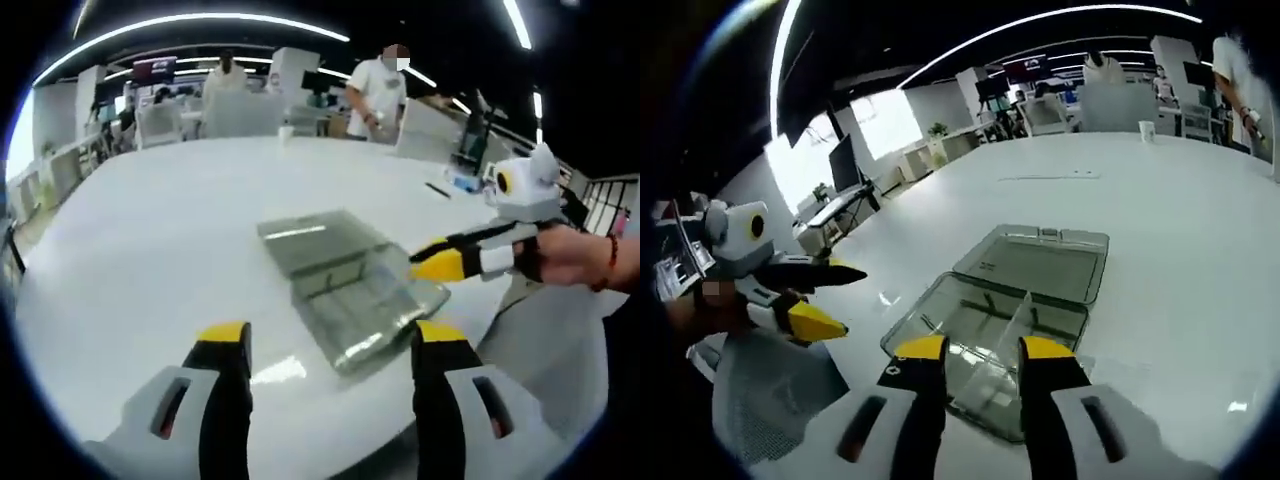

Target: Insert the divider into the dual guide fixture by aligning both edges with the guide slots and pushing it downward to the bottom, including one-sided entry, uneven engagement, binding, and posture correction.

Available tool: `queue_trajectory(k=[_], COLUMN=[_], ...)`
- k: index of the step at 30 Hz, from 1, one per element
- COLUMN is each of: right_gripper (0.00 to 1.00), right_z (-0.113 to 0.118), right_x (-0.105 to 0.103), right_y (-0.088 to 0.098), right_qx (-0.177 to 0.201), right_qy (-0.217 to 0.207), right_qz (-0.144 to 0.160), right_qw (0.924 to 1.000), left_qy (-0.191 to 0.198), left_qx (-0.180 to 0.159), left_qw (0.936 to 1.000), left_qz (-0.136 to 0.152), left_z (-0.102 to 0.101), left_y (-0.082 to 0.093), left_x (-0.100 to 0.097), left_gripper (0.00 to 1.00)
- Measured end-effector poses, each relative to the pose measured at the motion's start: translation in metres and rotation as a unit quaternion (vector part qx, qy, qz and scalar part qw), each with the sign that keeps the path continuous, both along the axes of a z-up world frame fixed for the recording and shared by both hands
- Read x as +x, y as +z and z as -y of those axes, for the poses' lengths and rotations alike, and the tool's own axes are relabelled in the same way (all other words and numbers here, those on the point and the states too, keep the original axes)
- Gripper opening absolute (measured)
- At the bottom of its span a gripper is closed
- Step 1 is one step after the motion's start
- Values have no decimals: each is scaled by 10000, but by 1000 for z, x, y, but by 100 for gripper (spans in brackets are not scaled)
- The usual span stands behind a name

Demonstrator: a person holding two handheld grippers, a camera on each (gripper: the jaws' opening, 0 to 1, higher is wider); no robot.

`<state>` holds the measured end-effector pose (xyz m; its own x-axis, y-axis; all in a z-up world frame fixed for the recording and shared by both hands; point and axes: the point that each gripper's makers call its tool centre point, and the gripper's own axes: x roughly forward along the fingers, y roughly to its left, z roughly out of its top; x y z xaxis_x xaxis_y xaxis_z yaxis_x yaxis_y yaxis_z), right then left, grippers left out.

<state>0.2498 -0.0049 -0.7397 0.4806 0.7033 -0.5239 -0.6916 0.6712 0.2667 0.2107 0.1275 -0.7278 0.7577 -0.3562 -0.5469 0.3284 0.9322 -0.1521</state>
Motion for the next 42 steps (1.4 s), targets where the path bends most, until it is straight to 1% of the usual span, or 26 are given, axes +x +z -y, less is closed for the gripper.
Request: queue_trajectory(k=[1, 2, 3, 4, 5, 7, 9, 10, 11, 13, 14, 17, 18, 19, 20, 21, 25, 27, 28, 30, 32, 34, 36, 38, 40, 42], right_gripper=[28, 28, 27, 27, 27, 27, 28, 28, 28, 28, 28, 29, 30, 30, 30, 30, 29, 28, 29, 29, 29, 28, 28, 28, 28, 28], right_z=[2, 5, 7, 10, 11, 13, 15, 16, 16, 17, 16, 18, 18, 20, 22, 25, 34, 37, 39, 38, 38, 40, 40, 38, 38, 39], right_x=[0, 2, 2, 3, 3, 2, 0, 1, 1, 8, 5, 7, 8, 10, 11, 14, 17, 18, 18, 18, 19, 18, 19, 19, 20, 21], right_y=[1, 4, 5, 6, 7, 7, 3, 2, 4, 15, 14, 12, 12, 13, 15, 18, 27, 23, 20, 21, 23, 20, 20, 22, 21, 18], right_qx=[47, 157, 233, 337, 397, 497, 526, 458, 421, 416, 429, 414, 426, 423, 437, 524, 735, 598, 479, 496, 574, 552, 551, 657, 749, 748], right_qy=[-2, -43, -82, -150, -212, -287, -331, -363, -337, -380, -377, -417, -433, -457, -488, -580, -823, -933, -939, -917, -960, -991, -995, -994, -1011, -1045], right_qz=[38, 128, 137, 152, 184, 281, 293, 134, 116, 603, 507, 452, 480, 524, 523, 573, 619, 593, 555, 596, 596, 514, 525, 502, 420, 335], right_qw=[10000, 9998, 9996, 9992, 9988, 9980, 9976, 9982, 9985, 9966, 9971, 9973, 9970, 9967, 9965, 9953, 9920, 9921, 9929, 9928, 9919, 9922, 9921, 9916, 9912, 9911], left_qy=[22, 7, -7, 11, -36, 83, 112, 118, 122, 233, 226, 179, 163, 158, 131, 123, 91, -34, -84, -91, -60, -12, 18, 30, -7, 68], left_qx=[120, 269, 355, 446, 472, 434, 510, 720, 828, 823, 879, 1070, 1126, 1285, 1361, 1330, 1306, 1478, 1534, 1503, 1466, 1461, 1443, 1424, 1503, 1475], left_qw=[9999, 9996, 9993, 9990, 9987, 9989, 9986, 9973, 9964, 9962, 9957, 9935, 9926, 9899, 9888, 9894, 9891, 9864, 9842, 9851, 9848, 9842, 9841, 9840, 9825, 9830], left_qz=[15, -42, -64, 38, 192, 175, 74, -79, -89, -161, -194, -354, -433, -576, -604, -567, -678, -715, -881, -830, -933, -1001, -1034, -1071, -1104, -1096], left_z=[-2, -3, -4, -6, -6, -11, -17, -23, -26, -29, -30, -32, -33, -36, -36, -34, -31, -30, -29, -27, -27, -29, -30, -30, -29, -30], left_y=[-2, -6, -8, -6, -3, -2, -7, -13, -14, -18, -19, -26, -29, -33, -34, -36, -46, -52, -58, -60, -65, -69, -70, -73, -77, -76], left_x=[1, 0, 0, 1, 3, 1, -1, -4, -5, -4, -4, -5, -7, -8, -7, -3, 2, 2, -1, 1, 2, 0, 0, 1, 1, 3], left_gripper=[62, 62, 62, 61, 61, 61, 60, 60, 59, 59, 59, 57, 56, 55, 55, 55, 53, 50, 50, 50, 50, 50, 49, 48, 46, 45])
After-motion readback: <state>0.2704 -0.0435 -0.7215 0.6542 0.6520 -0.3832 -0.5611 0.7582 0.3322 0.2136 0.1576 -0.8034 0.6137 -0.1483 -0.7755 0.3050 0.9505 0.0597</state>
